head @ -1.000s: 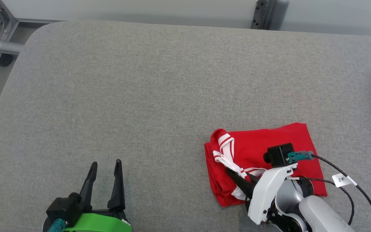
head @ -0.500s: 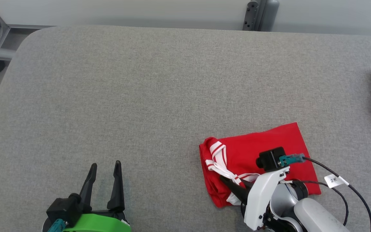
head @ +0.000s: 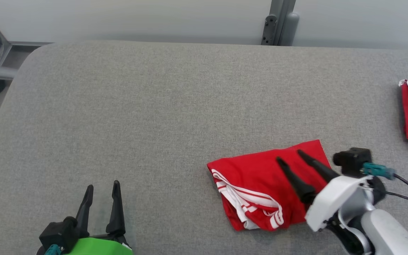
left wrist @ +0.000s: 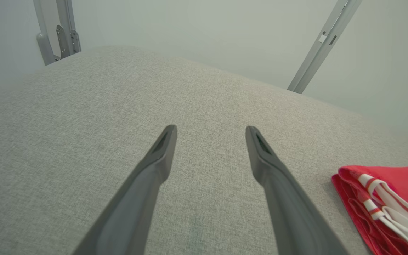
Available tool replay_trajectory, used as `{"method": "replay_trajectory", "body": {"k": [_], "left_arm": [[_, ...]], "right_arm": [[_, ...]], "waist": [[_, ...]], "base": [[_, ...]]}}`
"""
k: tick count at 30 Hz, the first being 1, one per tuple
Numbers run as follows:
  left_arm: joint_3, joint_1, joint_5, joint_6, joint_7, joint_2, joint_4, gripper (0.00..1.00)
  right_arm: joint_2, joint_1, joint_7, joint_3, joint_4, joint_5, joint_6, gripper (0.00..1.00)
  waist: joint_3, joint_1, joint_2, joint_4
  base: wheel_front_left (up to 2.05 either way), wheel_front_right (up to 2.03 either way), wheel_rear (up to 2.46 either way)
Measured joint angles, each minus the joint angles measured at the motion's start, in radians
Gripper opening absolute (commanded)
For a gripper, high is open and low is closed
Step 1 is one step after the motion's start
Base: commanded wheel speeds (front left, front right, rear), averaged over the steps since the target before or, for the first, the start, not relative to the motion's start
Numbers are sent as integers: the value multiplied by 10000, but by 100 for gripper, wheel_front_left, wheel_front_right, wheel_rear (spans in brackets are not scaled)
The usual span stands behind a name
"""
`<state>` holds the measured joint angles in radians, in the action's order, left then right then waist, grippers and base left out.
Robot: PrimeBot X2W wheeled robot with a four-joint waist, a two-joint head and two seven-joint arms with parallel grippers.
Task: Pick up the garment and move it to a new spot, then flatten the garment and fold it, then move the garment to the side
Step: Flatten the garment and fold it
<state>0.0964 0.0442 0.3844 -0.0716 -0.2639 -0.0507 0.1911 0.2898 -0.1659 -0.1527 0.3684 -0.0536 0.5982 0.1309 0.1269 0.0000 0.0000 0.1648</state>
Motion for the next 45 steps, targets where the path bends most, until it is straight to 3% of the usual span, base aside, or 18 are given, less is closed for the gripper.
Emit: {"method": "replay_trajectory", "body": {"k": [2,7,13,20,25,26,27,28,34,40,45], "left_arm": [[-138,105,-92,0,-2,0,-15,100],[-500,350,-520,-35,-2,2,-228,100],[-759,616,-1220,-176,-2,2,-453,100],[-957,791,-1511,-328,0,2,-424,100],[-949,807,-1567,-341,-2,2,-508,100],[-945,801,-1576,-345,-2,2,-537,100],[-940,790,-1576,-347,0,2,-562,100],[-932,776,-1574,-347,0,2,-614,100],[-763,444,-1448,-351,-2,4,-777,100],[-625,80,-1369,-355,0,4,-706,100],[-640,-80,-1310,-353,-2,4,-681,100]], "right_arm": [[351,412,616,-790,134,-763,0,100],[533,1404,2010,-2876,40,-2412,0,100],[151,2182,3756,-4631,-878,-4195,0,100],[-598,2538,4115,-5250,-1870,-4861,0,100],[-838,2336,4146,-4606,-1544,-4905,0,100],[-857,2266,4148,-4297,-1521,-4905,0,45],[-863,2186,4146,-3923,-1538,-4905,0,9],[-886,2084,4148,-3455,-1580,-4905,0,0],[-1168,1027,4153,-1237,-2696,-4959,0,0],[-1601,248,4155,-205,-4021,-5079,0,0],[-1860,59,4155,780,-4291,-5106,0,0]], "waist": [[-187,0,0,-28],[-679,0,0,-138],[-1221,0,0,-342],[-1509,0,0,-559],[-1446,0,0,-571],[-1409,0,0,-553],[-1367,0,0,-533],[-1307,0,0,-508],[-765,0,0,-391],[-265,0,0,-152],[-10,0,0,145]], "base": [[0,0,0],[0,0,0],[0,0,0],[0,0,0],[0,0,0],[0,0,0],[0,0,0],[0,0,0],[0,0,0],[0,0,0],[0,0,0]]}}
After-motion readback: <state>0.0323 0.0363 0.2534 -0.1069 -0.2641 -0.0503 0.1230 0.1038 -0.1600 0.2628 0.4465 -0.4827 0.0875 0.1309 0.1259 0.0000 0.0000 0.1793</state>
